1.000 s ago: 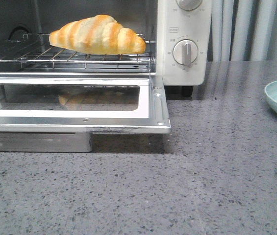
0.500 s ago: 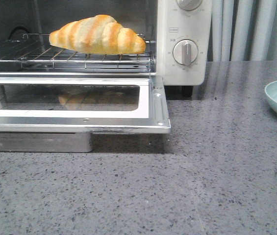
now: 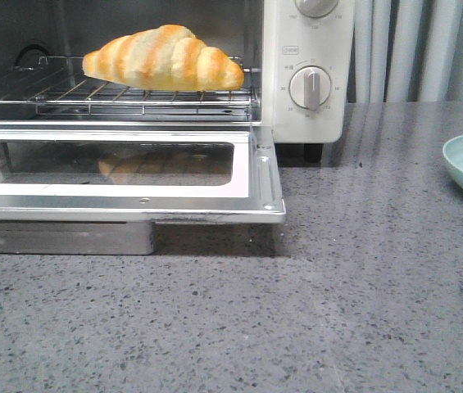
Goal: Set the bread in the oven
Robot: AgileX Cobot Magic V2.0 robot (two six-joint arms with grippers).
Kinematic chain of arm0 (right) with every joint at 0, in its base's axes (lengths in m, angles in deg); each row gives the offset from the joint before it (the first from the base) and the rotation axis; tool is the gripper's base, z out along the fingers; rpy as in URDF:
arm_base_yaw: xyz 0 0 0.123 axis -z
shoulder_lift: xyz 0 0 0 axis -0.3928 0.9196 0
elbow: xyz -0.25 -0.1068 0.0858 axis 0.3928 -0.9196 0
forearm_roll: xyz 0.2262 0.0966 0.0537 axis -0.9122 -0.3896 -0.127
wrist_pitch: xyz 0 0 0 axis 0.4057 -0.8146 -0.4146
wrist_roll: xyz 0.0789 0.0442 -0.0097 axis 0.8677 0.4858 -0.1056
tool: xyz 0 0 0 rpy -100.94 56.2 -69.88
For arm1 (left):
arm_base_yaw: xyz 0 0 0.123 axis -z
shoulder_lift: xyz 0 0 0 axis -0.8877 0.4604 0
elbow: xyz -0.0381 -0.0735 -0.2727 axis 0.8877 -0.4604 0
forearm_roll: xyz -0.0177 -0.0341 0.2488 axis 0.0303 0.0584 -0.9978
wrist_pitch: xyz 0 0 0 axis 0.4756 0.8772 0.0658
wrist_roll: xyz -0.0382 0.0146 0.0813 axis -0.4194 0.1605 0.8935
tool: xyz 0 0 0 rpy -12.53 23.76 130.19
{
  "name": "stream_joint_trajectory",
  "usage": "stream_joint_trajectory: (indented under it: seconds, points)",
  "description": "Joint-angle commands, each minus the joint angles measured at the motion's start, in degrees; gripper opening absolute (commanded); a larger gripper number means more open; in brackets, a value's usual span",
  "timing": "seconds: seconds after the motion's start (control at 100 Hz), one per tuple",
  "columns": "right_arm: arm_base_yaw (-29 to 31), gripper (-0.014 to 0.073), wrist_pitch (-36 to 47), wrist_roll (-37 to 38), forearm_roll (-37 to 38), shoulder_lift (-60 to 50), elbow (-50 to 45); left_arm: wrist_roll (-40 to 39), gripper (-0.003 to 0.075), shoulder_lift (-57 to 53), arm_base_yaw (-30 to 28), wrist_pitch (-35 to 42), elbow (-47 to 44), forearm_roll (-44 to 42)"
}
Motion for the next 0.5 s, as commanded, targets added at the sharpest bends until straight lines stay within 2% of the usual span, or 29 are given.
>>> stream_joint_trajectory:
  seconds: [0.0, 0.3, 0.38, 0.49]
  points:
    - [0.3, -0.0057, 1.4, -0.5, -0.9, -1.2, -0.7, -0.3, -0.0021, -1.7, -0.9, 4.6, -0.2, 1.6]
    - [0.3, -0.0057, 1.4, -0.5, -0.9, -1.2, -0.7, 4.0, -0.0021, -1.7, -8.2, 4.4, -5.8, 3.9]
    - [0.3, -0.0057, 1.4, -0.5, -0.9, -1.2, -0.7, 4.4, -0.0021, -1.7, -8.8, 4.8, -7.6, 4.1]
    - [0.3, -0.0057, 1.4, -0.5, -0.9, -1.2, -0.7, 8.0, -0.0021, -1.7, -8.8, 0.9, -7.6, 4.6]
